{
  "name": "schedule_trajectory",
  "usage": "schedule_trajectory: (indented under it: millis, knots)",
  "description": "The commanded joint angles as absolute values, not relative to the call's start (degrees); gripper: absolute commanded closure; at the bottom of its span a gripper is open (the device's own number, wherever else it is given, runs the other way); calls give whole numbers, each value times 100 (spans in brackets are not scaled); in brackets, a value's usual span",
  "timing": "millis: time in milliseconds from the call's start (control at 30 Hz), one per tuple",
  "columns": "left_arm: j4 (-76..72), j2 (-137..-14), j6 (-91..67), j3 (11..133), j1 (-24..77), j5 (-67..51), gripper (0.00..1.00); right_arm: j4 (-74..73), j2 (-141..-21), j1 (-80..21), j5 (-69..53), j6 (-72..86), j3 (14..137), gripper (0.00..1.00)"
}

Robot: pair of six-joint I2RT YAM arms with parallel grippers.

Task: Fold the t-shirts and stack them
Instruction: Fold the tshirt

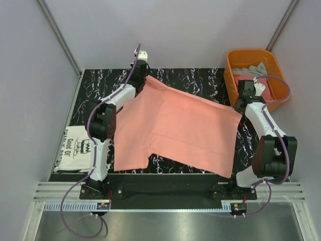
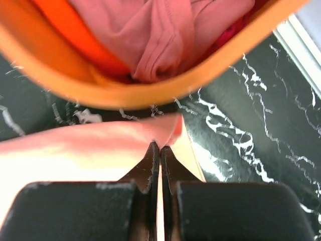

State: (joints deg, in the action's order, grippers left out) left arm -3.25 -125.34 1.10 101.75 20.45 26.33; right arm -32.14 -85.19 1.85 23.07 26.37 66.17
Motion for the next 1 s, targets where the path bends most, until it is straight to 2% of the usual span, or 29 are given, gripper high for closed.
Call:
schedule_trajectory:
  millis: [0, 167, 400, 633, 967]
  knots:
    - [-949, -12252, -422, 10539, 2004, 2593, 100, -2716, -8665, 255, 2672, 2277, 6961, 100]
    - [-756, -11788, -579, 9925, 1995, 2478, 100, -2742, -8701, 255, 2392, 2197, 6847, 100]
    - [270, -11005, -835, 9317, 1978, 2487, 100, -3075, -8526, 255, 1925, 2487, 6627, 100]
    - [1282, -10056, -1379, 8772, 1934, 2093, 100, -3568, -8341, 255, 1652, 2514, 6565, 100]
    - [2626, -9369, -1793, 8359, 1890, 1442, 100, -4095, -8042, 264, 1345, 2558, 6399, 100]
